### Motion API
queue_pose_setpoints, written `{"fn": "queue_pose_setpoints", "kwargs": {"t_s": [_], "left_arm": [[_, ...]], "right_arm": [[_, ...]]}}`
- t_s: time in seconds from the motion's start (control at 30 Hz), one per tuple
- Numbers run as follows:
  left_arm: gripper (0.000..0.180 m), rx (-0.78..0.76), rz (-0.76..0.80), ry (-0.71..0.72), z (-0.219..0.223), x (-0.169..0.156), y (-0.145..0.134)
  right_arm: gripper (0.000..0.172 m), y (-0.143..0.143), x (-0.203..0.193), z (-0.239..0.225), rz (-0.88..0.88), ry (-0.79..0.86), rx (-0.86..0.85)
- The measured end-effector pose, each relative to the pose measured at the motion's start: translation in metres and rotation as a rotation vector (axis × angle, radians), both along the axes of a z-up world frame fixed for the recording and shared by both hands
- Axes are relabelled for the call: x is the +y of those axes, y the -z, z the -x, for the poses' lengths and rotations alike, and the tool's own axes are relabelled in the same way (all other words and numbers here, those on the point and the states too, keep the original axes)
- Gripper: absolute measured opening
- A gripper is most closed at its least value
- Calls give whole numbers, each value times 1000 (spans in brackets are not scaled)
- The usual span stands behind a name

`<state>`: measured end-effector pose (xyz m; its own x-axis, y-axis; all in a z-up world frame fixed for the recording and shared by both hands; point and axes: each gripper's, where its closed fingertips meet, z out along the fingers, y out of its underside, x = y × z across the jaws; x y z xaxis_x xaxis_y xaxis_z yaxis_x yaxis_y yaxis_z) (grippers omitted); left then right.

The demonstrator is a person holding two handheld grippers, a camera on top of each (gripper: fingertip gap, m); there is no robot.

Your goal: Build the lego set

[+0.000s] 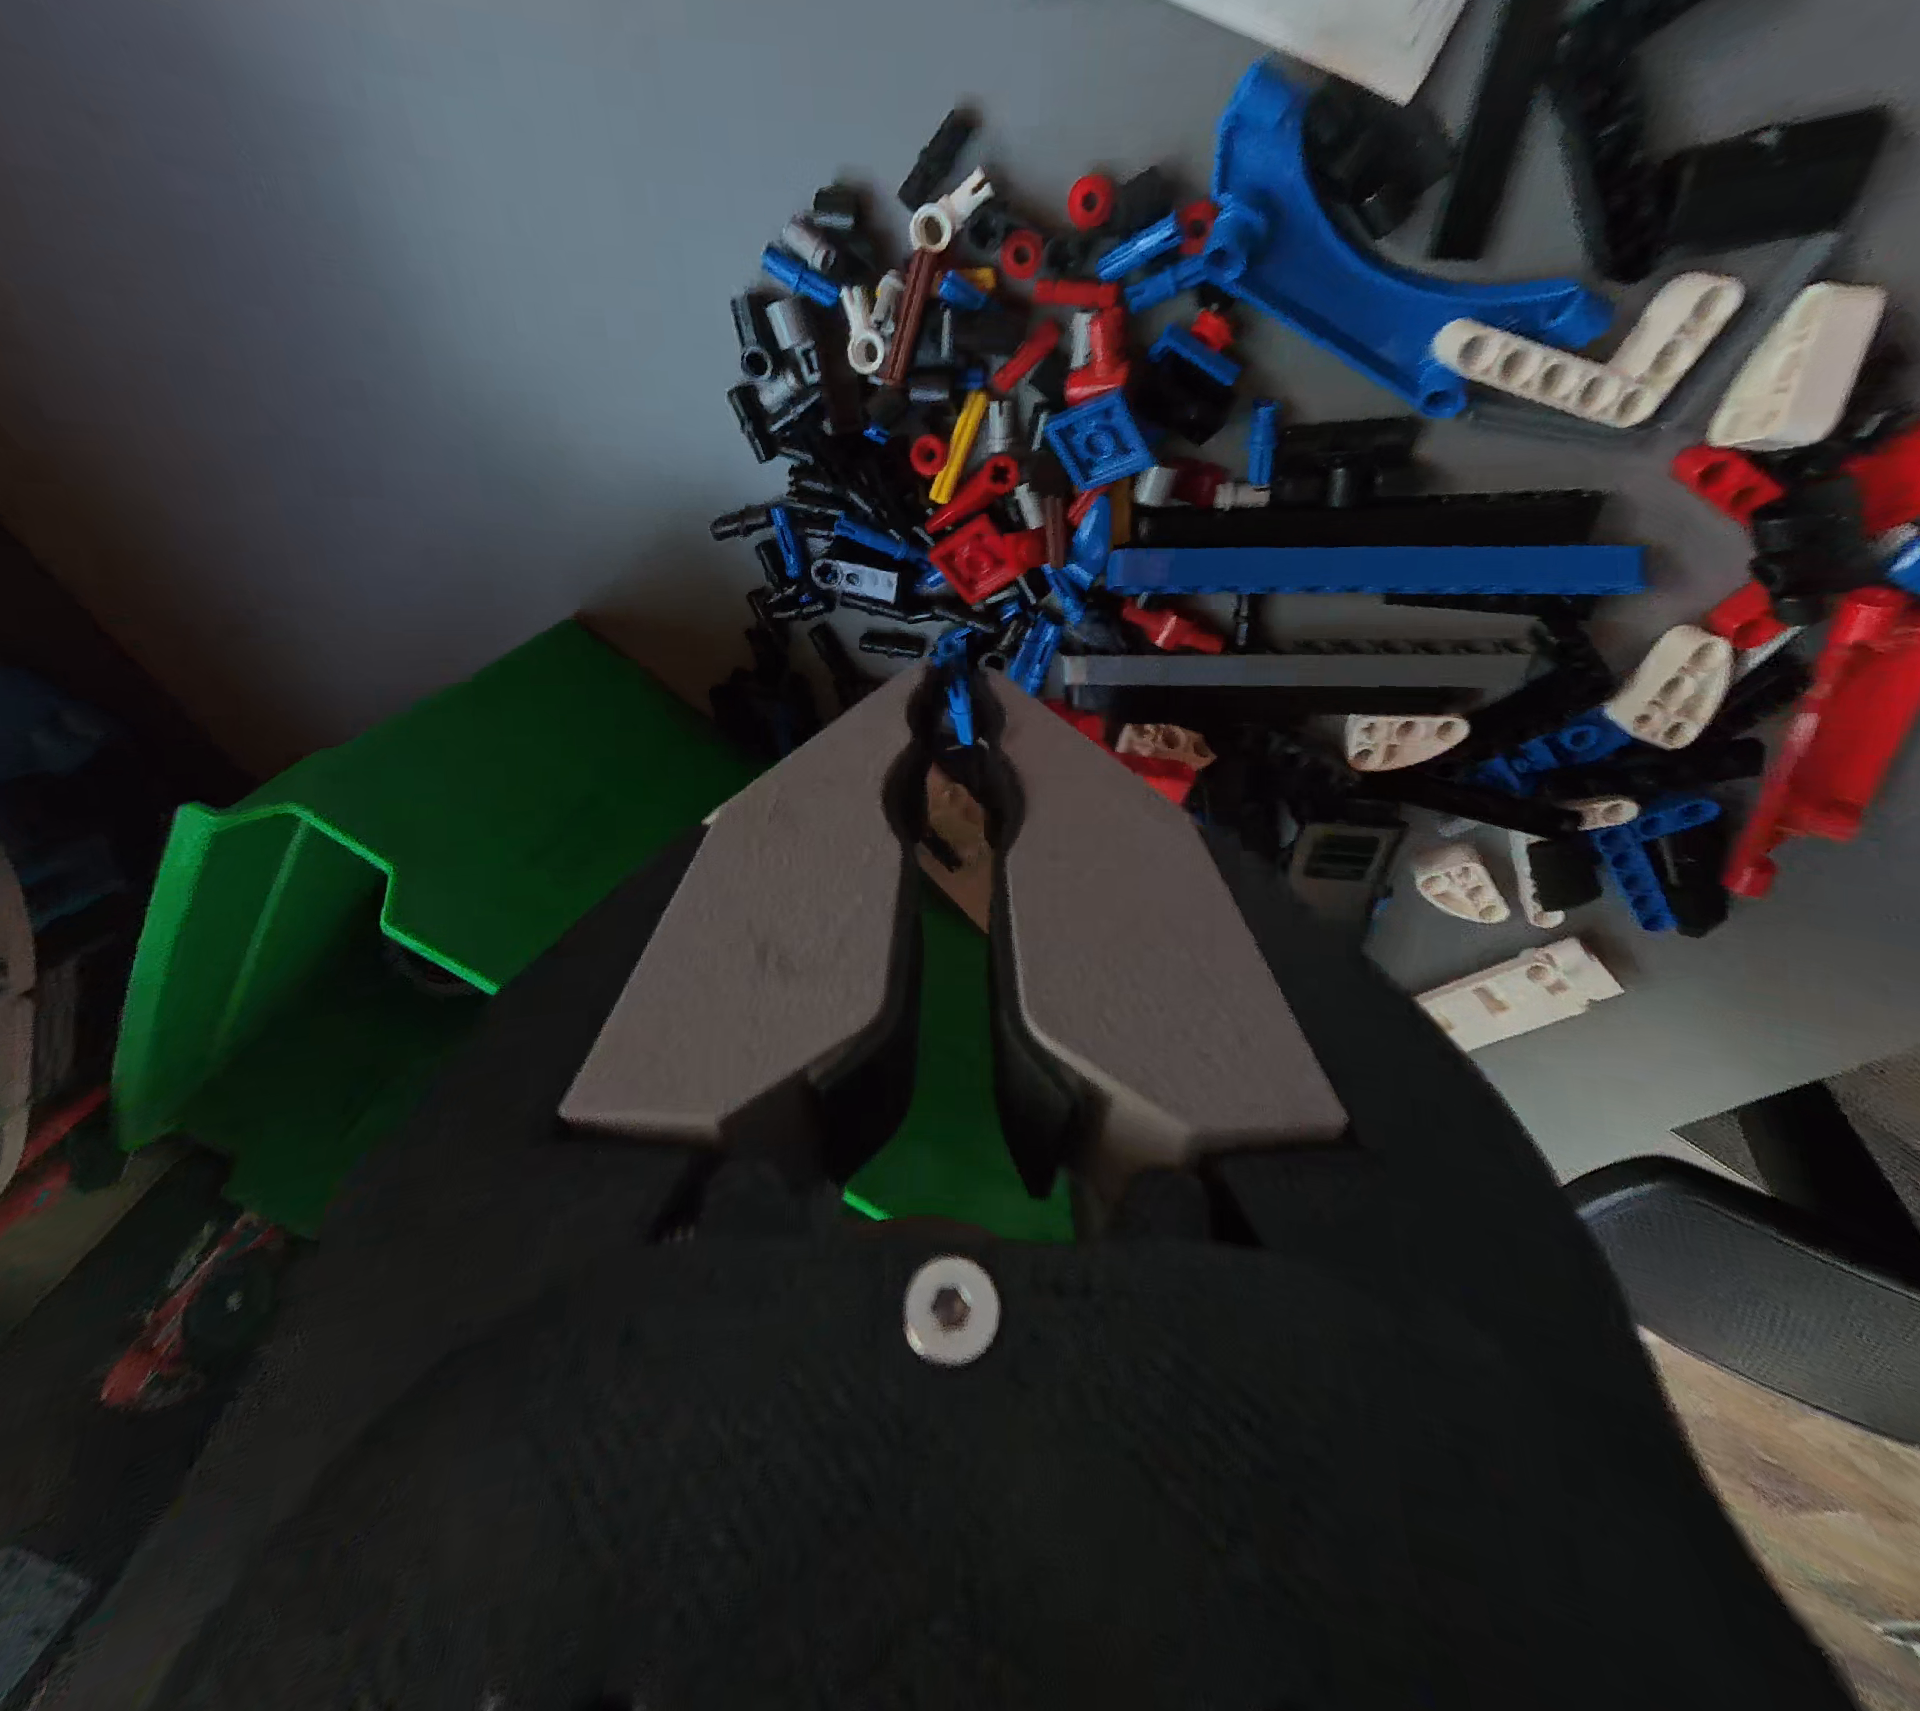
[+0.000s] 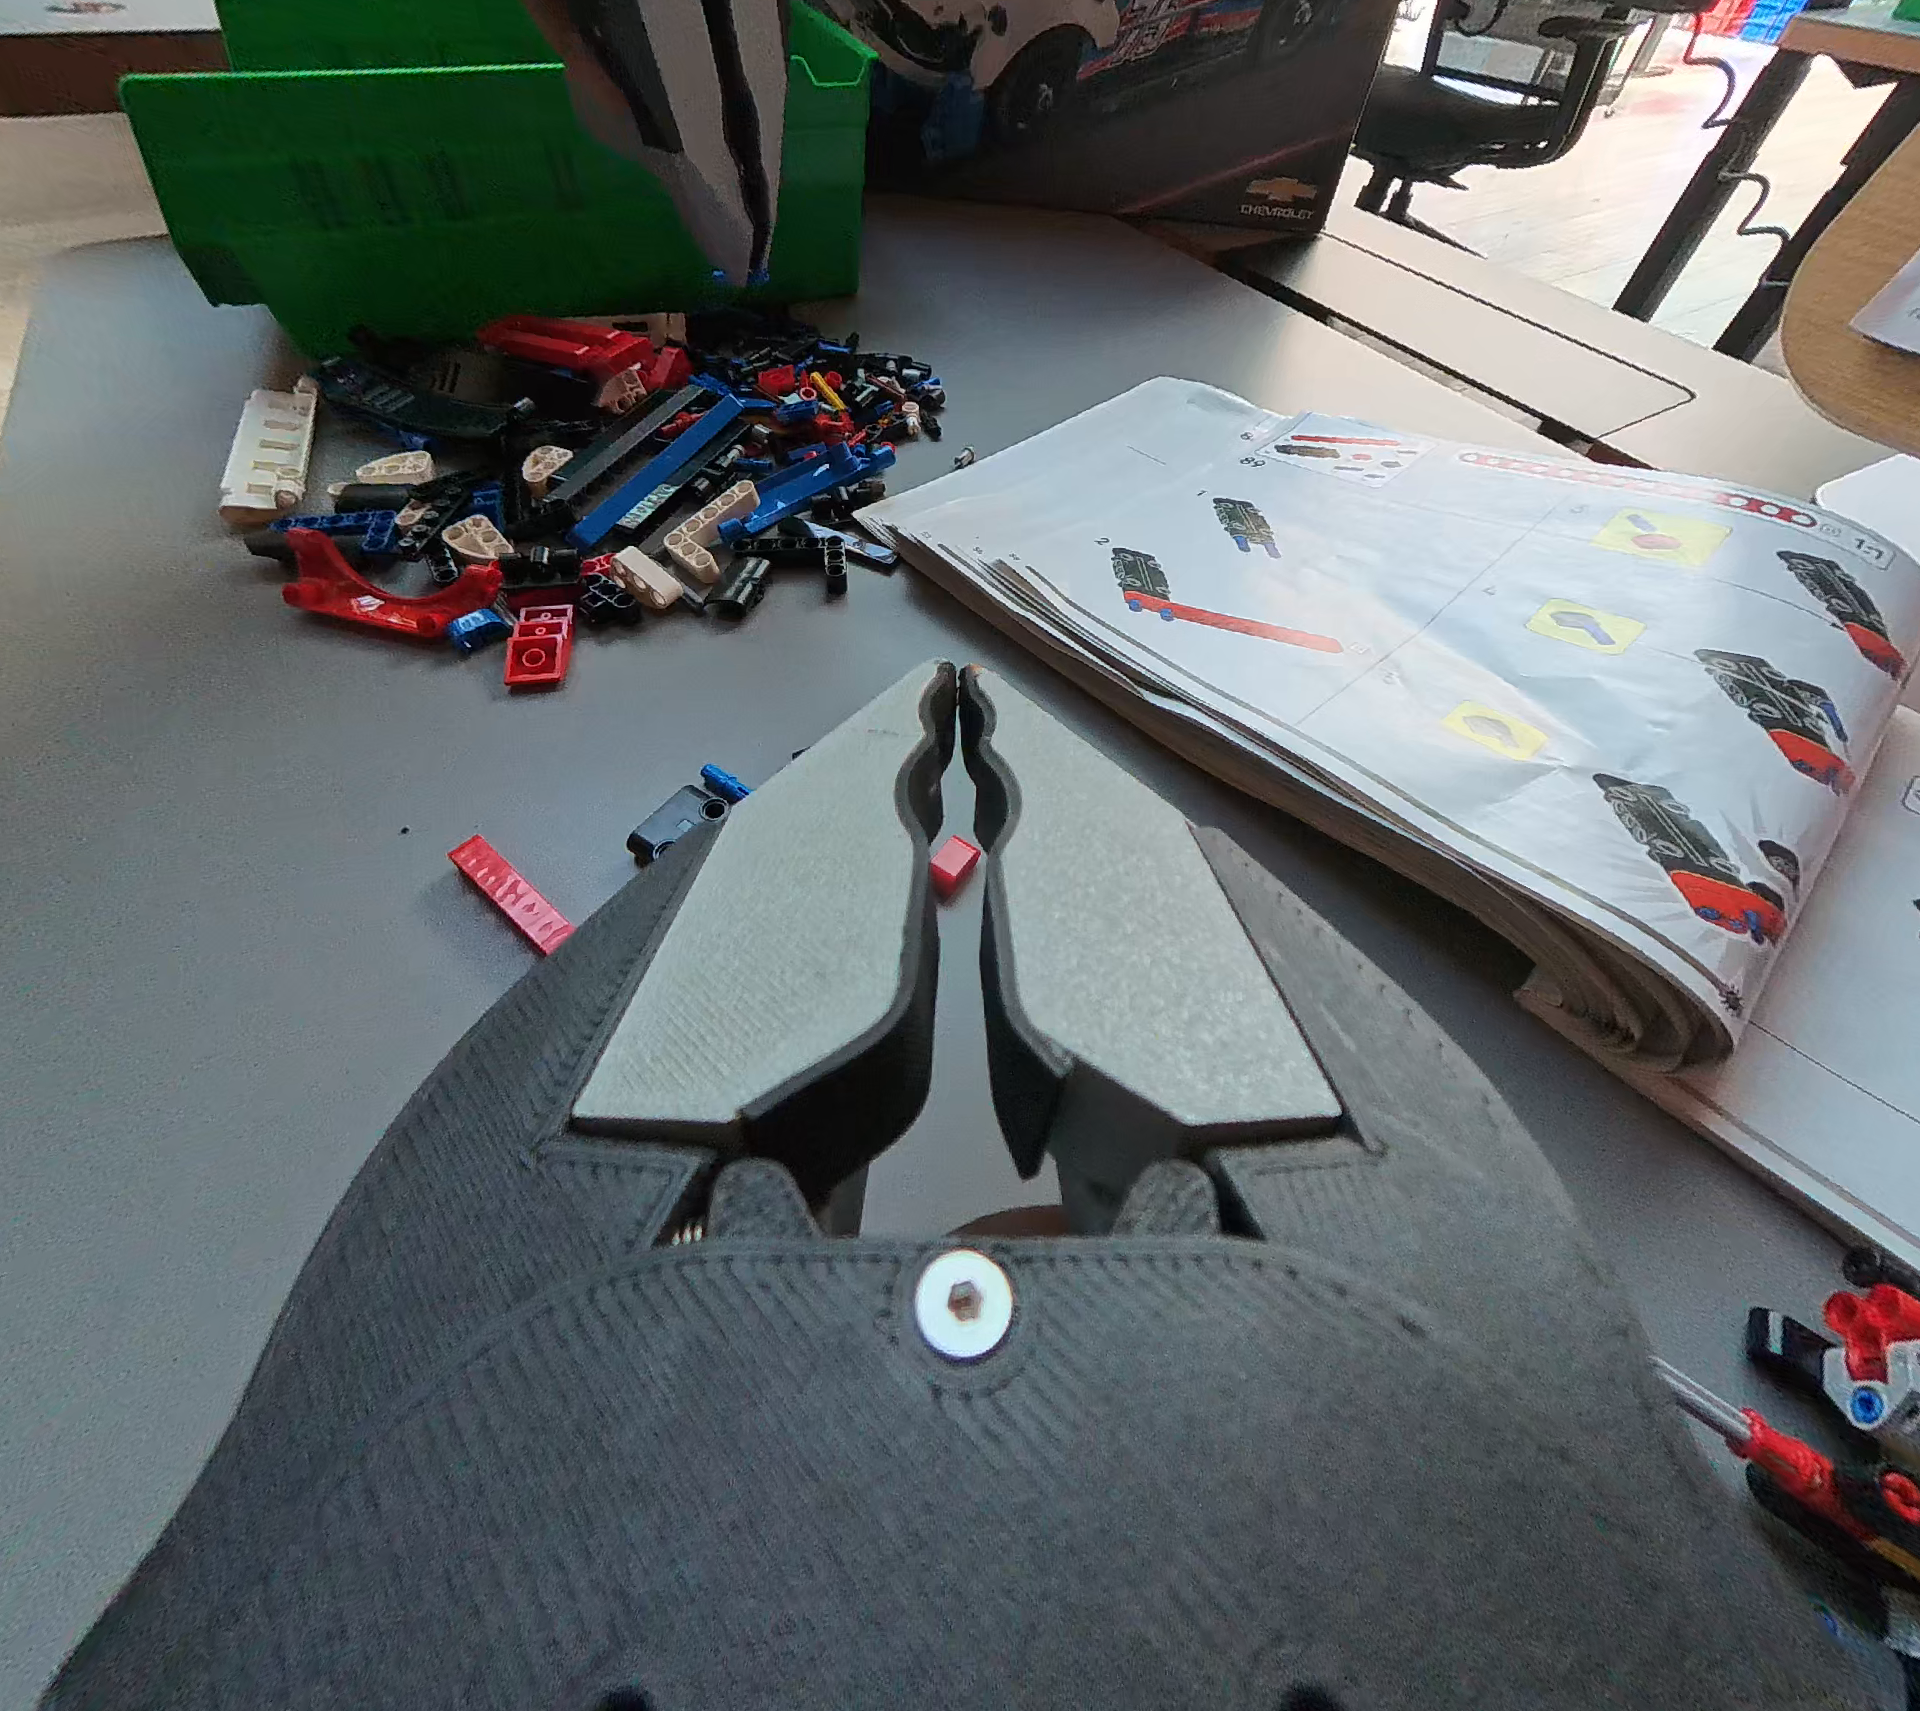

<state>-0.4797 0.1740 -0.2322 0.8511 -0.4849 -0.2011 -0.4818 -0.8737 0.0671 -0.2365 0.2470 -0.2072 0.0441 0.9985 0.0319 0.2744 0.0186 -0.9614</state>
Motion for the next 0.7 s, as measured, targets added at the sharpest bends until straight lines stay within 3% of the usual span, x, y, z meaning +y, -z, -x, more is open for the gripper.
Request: {"fn": "queue_pose_setpoints", "kwargs": {"t_s": [0.3,0.47,0.7], "left_arm": [[3,-163,-64,223,-109,22,-15],[3,-236,-46,333,-164,29,-7],[3,-280,2,410,-205,33,14]], "right_arm": [[0,3,1,0,-1,2,-9],[0,2,1,0,-1,5,-7],[0,1,1,0,-4,4,-3]]}}
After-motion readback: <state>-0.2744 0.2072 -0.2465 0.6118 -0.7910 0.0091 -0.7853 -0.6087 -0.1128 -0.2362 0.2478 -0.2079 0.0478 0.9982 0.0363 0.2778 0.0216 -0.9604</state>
